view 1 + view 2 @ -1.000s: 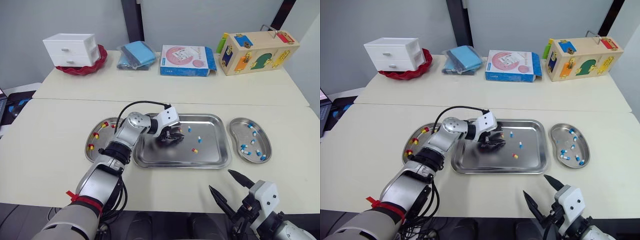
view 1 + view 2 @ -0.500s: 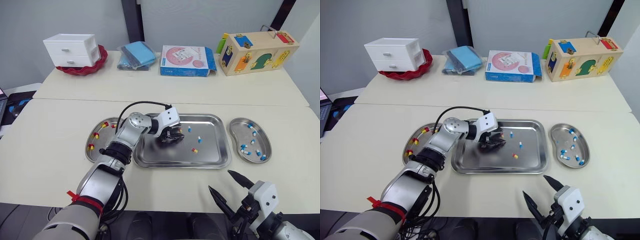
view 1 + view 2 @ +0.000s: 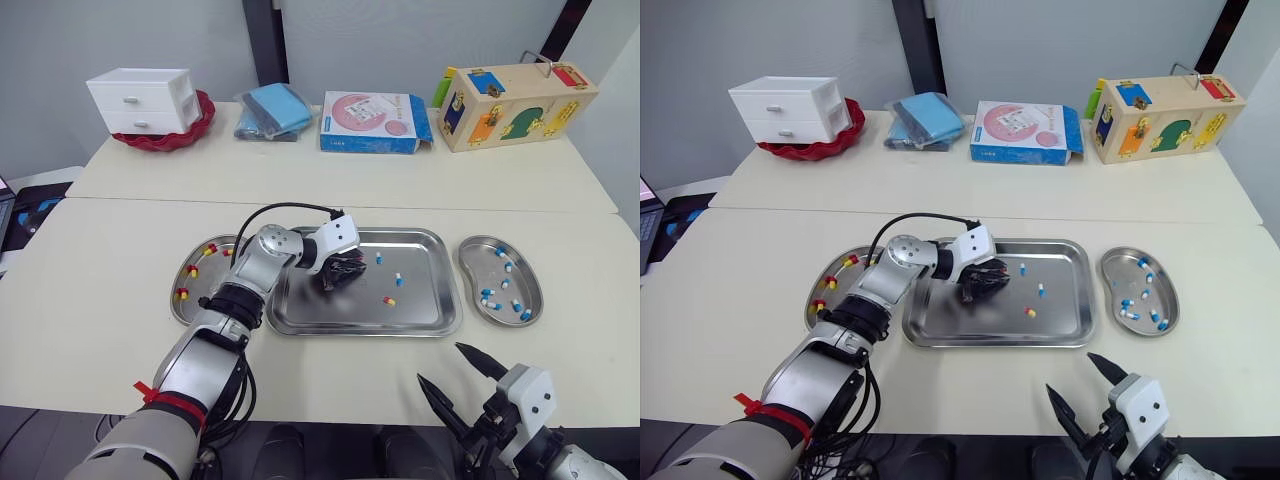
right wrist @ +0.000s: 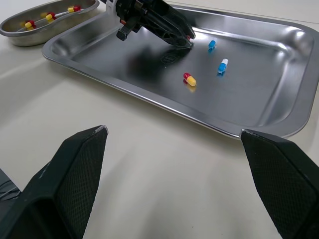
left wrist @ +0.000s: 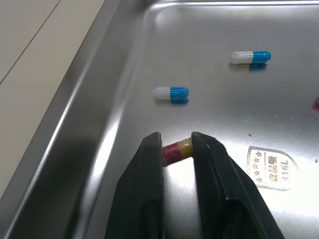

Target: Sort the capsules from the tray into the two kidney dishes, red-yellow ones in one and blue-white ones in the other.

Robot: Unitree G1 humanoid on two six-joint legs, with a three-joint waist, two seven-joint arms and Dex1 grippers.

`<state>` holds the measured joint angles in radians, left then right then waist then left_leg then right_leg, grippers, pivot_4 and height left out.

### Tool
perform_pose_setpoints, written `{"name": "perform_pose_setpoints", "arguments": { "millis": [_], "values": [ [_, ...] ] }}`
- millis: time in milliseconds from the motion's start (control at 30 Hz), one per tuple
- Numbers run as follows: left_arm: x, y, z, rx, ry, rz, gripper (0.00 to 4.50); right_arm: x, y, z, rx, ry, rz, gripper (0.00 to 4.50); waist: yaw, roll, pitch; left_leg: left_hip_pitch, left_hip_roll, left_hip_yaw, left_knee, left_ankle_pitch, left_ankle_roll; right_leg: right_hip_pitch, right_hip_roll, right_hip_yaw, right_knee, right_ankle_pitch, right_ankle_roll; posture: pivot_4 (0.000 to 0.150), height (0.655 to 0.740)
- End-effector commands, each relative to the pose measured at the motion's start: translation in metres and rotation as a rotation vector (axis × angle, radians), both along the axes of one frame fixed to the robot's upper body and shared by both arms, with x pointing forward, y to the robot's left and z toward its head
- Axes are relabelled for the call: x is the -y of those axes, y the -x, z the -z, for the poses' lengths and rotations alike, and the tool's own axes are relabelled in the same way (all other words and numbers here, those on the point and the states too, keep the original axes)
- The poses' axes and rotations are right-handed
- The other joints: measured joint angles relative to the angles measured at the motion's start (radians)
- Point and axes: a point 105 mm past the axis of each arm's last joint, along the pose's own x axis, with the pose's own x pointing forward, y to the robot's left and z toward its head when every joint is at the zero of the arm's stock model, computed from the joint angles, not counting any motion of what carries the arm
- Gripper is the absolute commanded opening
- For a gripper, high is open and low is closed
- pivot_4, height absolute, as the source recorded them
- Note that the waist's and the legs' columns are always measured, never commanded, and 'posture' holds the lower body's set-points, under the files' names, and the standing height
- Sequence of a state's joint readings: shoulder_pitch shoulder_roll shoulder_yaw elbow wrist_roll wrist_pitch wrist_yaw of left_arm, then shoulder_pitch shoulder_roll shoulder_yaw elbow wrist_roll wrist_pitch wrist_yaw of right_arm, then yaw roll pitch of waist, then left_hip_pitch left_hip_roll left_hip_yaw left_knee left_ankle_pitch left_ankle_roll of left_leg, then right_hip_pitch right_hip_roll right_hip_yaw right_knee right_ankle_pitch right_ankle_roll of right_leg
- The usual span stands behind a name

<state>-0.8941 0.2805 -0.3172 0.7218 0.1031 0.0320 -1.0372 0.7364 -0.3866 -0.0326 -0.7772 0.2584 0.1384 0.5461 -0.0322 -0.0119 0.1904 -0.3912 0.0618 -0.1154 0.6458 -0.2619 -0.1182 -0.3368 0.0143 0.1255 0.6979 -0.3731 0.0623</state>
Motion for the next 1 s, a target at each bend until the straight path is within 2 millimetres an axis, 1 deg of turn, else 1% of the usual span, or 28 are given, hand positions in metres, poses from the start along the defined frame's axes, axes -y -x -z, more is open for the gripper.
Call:
{"name": "perform_pose_setpoints", "arguments": {
  "millis": [33,100,333,500,567,667,867,1000],
  "values": [
    [0.000,0.002,0.004,-0.003,-0.014,0.004,0.57,-0.003,0.002,-0.005,0.024,-0.008,-0.015,4.50,0.000,0.000,0.000,0.000,0.000,0.000,0.000,0.000,0.000,0.000,0.000,0.000,0.000,0.000,0.000,0.150,0.7400],
    [0.000,0.001,0.003,-0.001,-0.015,0.005,0.32,-0.003,0.002,-0.006,0.025,-0.008,-0.015,4.50,0.000,0.000,0.000,0.000,0.000,0.000,0.000,0.000,0.000,0.000,0.000,0.000,0.000,0.000,0.000,0.150,0.7400],
    [-0.001,0.001,0.001,0.001,-0.012,0.004,0.32,-0.002,0.002,-0.005,0.024,-0.006,-0.020,4.50,0.000,0.000,0.000,0.000,0.000,0.000,0.000,0.000,0.000,0.000,0.000,0.000,0.000,0.000,0.000,0.150,0.7400],
    [-0.005,0.003,-0.018,0.013,0.029,0.009,0.32,-0.007,0.003,-0.008,0.035,-0.016,-0.069,4.50,-0.001,0.000,0.000,0.000,0.000,0.000,0.000,0.000,0.000,0.000,0.000,0.000,0.000,0.000,0.000,0.150,0.7400],
    [-0.011,0.005,-0.025,0.010,0.039,0.011,0.32,-0.010,0.006,-0.008,0.032,-0.005,-0.109,4.50,-0.001,0.000,0.000,0.000,0.000,0.000,0.000,0.000,0.000,0.000,0.000,0.000,0.000,0.000,0.000,0.150,0.7400],
    [-0.026,0.011,-0.038,0.013,0.050,-0.004,0.32,-0.011,0.009,-0.007,0.023,0.025,-0.175,4.50,-0.002,0.000,0.000,0.000,0.000,0.000,0.000,0.000,0.000,0.000,0.000,0.000,0.000,0.000,0.000,0.150,0.7400],
    [-0.058,0.022,-0.060,0.019,0.071,-0.080,0.32,-0.007,0.002,-0.012,0.032,0.053,-0.248,4.50,0.000,0.000,0.000,0.000,0.000,0.000,0.001,0.000,0.000,0.001,0.000,0.000,0.000,0.000,0.000,0.150,0.7400],
    [-0.082,0.033,-0.073,0.004,0.076,-0.136,0.32,-0.012,-0.001,-0.016,0.041,0.050,-0.310,4.50,0.001,0.000,0.000,0.000,0.001,-0.001,0.001,0.000,0.000,0.001,0.000,-0.001,0.000,0.000,0.000,0.150,0.7400]
  ]
}}
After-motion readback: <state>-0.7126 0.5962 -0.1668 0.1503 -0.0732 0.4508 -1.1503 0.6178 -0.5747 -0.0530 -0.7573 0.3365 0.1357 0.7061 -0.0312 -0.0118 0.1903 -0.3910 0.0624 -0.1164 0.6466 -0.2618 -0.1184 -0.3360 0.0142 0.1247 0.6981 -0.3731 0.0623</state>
